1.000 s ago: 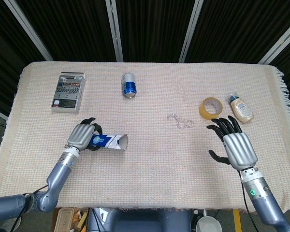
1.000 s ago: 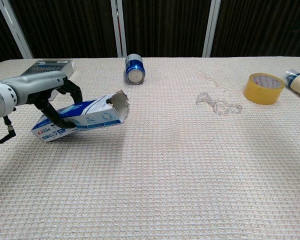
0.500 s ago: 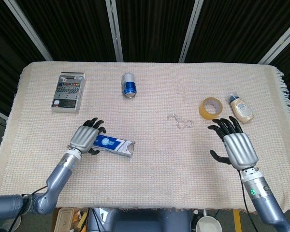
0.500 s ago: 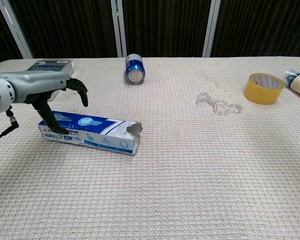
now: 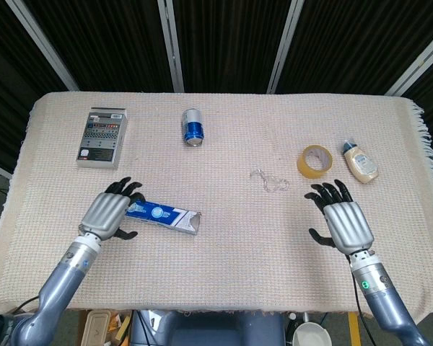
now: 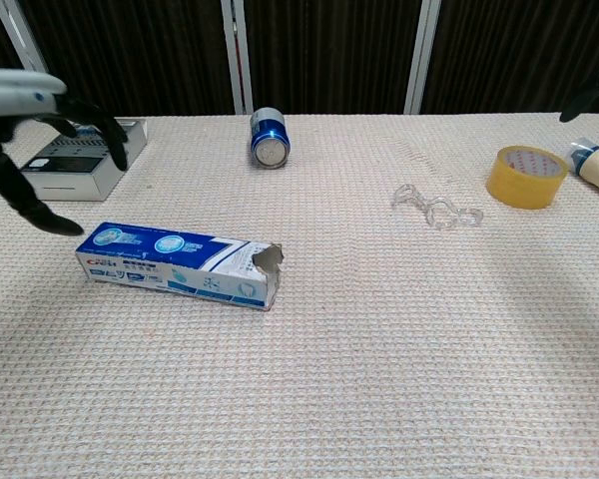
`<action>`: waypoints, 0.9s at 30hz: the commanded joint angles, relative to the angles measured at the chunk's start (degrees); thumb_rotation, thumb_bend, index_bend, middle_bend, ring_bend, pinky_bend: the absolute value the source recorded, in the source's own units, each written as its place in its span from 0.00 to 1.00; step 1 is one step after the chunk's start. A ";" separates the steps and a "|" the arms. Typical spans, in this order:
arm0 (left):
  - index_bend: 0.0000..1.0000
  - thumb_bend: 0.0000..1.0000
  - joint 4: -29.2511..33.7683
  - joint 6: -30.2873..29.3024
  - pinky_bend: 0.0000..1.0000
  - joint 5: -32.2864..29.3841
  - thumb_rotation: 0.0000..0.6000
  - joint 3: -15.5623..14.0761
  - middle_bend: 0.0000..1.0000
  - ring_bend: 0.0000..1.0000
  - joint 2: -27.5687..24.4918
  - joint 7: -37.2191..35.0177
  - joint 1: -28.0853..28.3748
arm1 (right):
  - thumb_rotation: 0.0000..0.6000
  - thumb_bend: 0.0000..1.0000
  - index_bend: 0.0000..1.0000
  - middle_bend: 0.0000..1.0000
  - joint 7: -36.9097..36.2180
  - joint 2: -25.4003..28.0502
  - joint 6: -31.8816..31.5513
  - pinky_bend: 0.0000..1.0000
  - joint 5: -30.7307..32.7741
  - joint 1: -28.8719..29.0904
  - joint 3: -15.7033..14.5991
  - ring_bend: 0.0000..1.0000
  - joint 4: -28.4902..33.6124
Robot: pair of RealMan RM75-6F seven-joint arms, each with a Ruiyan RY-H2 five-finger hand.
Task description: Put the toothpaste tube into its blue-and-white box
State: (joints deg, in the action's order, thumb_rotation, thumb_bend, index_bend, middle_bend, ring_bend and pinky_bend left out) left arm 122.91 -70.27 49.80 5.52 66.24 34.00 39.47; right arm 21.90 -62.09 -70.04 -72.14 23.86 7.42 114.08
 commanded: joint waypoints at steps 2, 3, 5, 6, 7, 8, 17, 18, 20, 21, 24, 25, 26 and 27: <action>0.32 0.16 6.39 -7.99 0.11 9.10 1.00 -4.32 0.14 0.00 -8.94 -2.53 -7.75 | 1.00 0.27 0.26 0.17 -0.92 -5.70 -1.82 0.00 -2.76 -0.45 -1.15 0.12 -6.51; 0.32 0.16 6.22 -9.07 0.11 11.19 1.00 -5.00 0.14 0.00 -10.17 -3.52 -9.06 | 1.00 0.27 0.26 0.17 -2.11 -6.44 -1.89 0.00 -3.34 -0.64 -1.39 0.12 -7.65; 0.32 0.16 5.36 -10.75 0.11 15.13 1.00 -6.41 0.15 0.00 -12.39 -5.95 -11.59 | 1.00 0.27 0.26 0.16 -4.41 -7.48 -2.21 0.00 -4.66 -1.03 -1.81 0.12 -10.09; 0.32 0.16 4.72 -11.85 0.11 17.19 1.00 -7.07 0.16 0.00 -13.58 -8.21 -13.27 | 1.00 0.27 0.26 0.17 -5.73 -8.00 -2.63 0.00 -5.65 -1.33 -2.07 0.12 -11.88; 0.32 0.16 4.09 -12.44 0.11 18.70 1.00 -7.54 0.16 0.00 -14.35 -10.11 -14.42 | 1.00 0.27 0.26 0.17 -6.49 -8.31 -3.06 0.00 -6.35 -1.57 -2.23 0.12 -13.28; 0.32 0.16 3.36 -12.87 0.11 20.06 1.00 -8.04 0.16 0.00 -15.09 -12.03 -15.51 | 1.00 0.27 0.26 0.17 -6.99 -8.53 -3.58 0.00 -6.91 -1.83 -2.31 0.12 -14.66; 0.32 0.16 -6.04 -16.92 0.12 26.95 1.00 -9.75 0.16 0.00 -16.80 -23.00 -23.19 | 1.00 0.27 0.26 0.17 -11.10 -5.73 -6.09 0.00 -6.68 -4.39 -1.60 0.12 -22.30; 0.32 0.16 -6.66 -17.33 0.12 27.47 1.00 -9.57 0.16 0.00 -16.68 -23.56 -23.61 | 1.00 0.27 0.26 0.17 -11.88 -5.23 -6.27 0.00 -6.40 -4.68 -1.39 0.12 -22.50; 0.32 0.16 -7.43 -17.78 0.12 27.60 1.00 -9.12 0.16 0.00 -16.61 -24.53 -24.32 | 1.00 0.27 0.26 0.17 -13.99 -4.34 -6.68 0.00 -6.14 -5.26 -1.03 0.12 -22.68; 0.32 0.16 -7.87 -17.80 0.12 27.63 1.00 -8.80 0.16 0.00 -16.55 -24.83 -24.60 | 1.00 0.27 0.26 0.17 -15.21 -3.76 -6.84 0.00 -6.20 -5.56 -0.89 0.12 -22.69; 0.32 0.16 -9.33 -17.70 0.12 27.82 1.00 -8.50 0.16 0.00 -16.18 -23.04 -25.11 | 1.00 0.27 0.26 0.17 -15.87 -2.73 -6.78 0.00 -6.69 -5.85 -0.97 0.12 -22.85; 0.32 0.16 -9.84 -17.48 0.12 27.77 1.00 -8.43 0.16 0.00 -15.83 -21.83 -25.26 | 1.00 0.27 0.27 0.17 -15.61 -2.37 -6.65 0.00 -6.85 -5.89 -1.03 0.12 -22.78; 0.32 0.16 -10.08 -17.29 0.12 27.56 1.00 -8.33 0.16 0.00 -15.59 -21.15 -25.38 | 1.00 0.27 0.27 0.17 -15.45 -2.13 -6.50 0.00 -6.85 -5.88 -1.01 0.12 -22.67; 0.32 0.16 -10.22 -17.21 0.12 27.26 1.00 -8.12 0.16 0.00 -15.34 -20.68 -25.52 | 1.00 0.27 0.27 0.17 -15.29 -1.98 -6.33 0.00 -6.82 -5.83 -0.94 0.12 -22.44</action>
State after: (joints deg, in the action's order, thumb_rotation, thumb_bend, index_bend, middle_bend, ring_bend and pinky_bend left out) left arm 113.43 -87.75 77.34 -2.95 50.36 12.05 14.34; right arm 6.41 -64.26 -76.52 -78.90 18.10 6.42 91.50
